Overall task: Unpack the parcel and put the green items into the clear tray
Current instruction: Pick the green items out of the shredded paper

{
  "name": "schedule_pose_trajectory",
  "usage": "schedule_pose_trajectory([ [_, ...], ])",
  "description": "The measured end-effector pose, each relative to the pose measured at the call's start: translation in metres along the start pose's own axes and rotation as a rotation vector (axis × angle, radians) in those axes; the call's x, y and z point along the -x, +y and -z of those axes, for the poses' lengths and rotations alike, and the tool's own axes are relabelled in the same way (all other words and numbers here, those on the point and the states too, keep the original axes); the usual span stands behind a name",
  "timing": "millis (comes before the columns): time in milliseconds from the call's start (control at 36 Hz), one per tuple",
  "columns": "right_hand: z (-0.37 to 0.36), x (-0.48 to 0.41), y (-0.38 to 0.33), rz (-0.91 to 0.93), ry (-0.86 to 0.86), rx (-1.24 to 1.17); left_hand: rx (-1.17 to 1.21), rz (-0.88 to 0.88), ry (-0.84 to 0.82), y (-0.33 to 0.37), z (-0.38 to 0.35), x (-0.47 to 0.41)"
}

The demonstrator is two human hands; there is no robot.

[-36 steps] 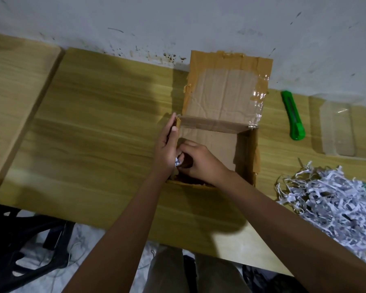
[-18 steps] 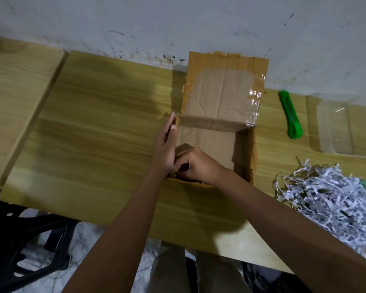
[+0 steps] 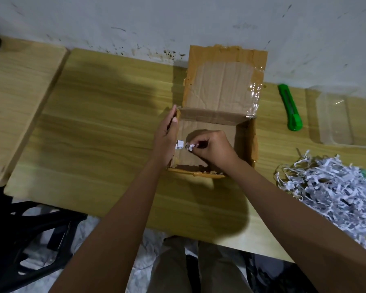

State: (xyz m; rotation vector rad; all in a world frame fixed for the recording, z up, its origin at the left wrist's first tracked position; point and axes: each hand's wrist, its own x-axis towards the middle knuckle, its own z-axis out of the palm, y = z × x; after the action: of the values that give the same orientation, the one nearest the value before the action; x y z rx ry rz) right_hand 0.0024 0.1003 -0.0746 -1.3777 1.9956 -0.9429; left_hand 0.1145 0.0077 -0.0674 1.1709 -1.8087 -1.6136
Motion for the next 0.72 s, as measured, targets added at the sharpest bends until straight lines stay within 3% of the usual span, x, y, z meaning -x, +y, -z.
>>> schedule_pose_trajectory([
  [111, 0.000, 0.001, 0.001, 0.008, 0.043, -0.011, 0.010, -0.003, -0.003, 0.000, 0.000, 0.001],
  [472, -0.020, -0.016, -0.011, 0.055, -0.073, 0.037, 0.083, 0.040, -0.006, 0.000, -0.003, 0.001],
  [722, -0.032, -0.018, -0.009, 0.047, 0.017, 0.030, 0.132, 0.045, 0.035, 0.000, -0.007, 0.000],
])
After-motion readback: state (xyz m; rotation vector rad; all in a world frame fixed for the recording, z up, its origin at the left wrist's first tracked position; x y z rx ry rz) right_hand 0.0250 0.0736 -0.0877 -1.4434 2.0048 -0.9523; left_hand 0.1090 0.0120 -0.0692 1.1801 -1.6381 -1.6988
